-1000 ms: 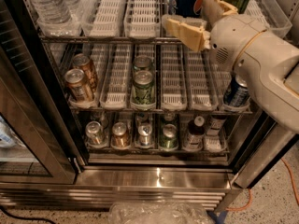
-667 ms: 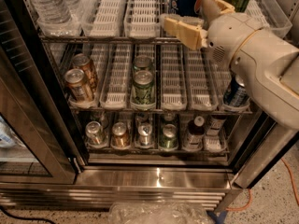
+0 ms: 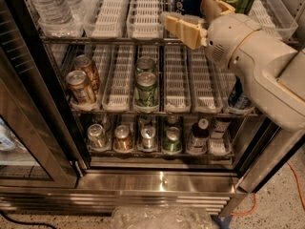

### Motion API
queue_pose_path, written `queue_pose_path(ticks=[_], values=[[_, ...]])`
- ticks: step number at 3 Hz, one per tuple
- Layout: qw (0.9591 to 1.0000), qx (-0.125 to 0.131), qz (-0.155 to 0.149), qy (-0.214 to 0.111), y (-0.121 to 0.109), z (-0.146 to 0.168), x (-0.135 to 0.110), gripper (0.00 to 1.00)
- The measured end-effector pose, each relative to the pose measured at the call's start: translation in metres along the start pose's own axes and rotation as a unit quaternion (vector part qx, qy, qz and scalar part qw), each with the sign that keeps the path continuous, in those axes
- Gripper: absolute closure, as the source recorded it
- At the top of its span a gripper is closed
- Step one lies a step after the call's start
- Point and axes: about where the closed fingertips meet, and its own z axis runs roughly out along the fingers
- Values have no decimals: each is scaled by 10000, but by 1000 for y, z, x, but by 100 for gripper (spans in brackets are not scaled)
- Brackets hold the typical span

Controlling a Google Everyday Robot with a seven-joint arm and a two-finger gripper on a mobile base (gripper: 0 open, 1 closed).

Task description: Pick pepsi can from top shelf of fridge

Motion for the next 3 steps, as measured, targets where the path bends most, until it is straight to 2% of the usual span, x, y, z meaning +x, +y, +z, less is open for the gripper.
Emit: queue_pose_path(ticks=[1,2,3], values=[[10000,0,4,1,0,1,-3,29],[9998,104,128,64,0,5,-1,31],[9998,104,128,64,-1,6,-4,26]])
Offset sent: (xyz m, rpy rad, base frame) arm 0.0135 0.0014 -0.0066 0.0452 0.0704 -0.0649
